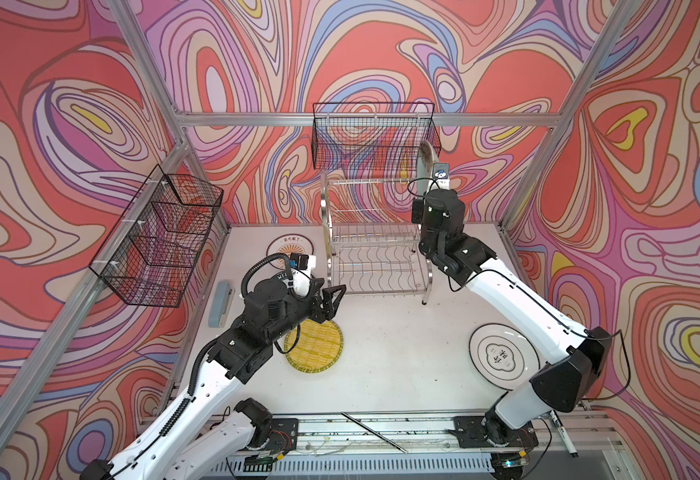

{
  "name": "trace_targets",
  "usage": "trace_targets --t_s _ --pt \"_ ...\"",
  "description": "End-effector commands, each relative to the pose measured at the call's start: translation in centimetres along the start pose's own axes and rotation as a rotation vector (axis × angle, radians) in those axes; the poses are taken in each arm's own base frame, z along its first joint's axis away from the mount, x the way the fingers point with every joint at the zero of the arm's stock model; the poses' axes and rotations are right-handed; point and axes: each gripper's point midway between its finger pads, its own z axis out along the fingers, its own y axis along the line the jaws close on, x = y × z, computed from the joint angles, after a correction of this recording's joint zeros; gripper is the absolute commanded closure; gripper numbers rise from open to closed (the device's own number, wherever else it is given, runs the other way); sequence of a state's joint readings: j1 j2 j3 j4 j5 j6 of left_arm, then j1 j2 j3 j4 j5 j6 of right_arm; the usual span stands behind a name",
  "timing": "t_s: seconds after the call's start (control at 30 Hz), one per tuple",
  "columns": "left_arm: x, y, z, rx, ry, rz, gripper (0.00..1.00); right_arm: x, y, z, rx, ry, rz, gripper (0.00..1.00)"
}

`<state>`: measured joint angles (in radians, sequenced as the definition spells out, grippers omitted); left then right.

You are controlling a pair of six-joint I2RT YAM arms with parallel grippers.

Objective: Load the plates into the dish rack
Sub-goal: 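Lower the pale green plate upright into the rack's upper slots with the right gripper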

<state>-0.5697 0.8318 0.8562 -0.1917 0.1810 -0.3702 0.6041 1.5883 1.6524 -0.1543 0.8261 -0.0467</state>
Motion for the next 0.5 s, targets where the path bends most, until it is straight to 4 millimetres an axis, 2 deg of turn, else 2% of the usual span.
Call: trace_targets --t_s 0.0,0.47 --pt "-0.5 -0.1 -0.3 -0.007 -0.007 0.013 0.27 -1.7 -0.2 -0.4 0.004 -0.055 0.090 1.00" --pt "-0.2 0.1 -0.5 -0.016 -0.001 0.014 0.27 0.3 0.3 0.0 0.001 -0.019 0.077 1.00"
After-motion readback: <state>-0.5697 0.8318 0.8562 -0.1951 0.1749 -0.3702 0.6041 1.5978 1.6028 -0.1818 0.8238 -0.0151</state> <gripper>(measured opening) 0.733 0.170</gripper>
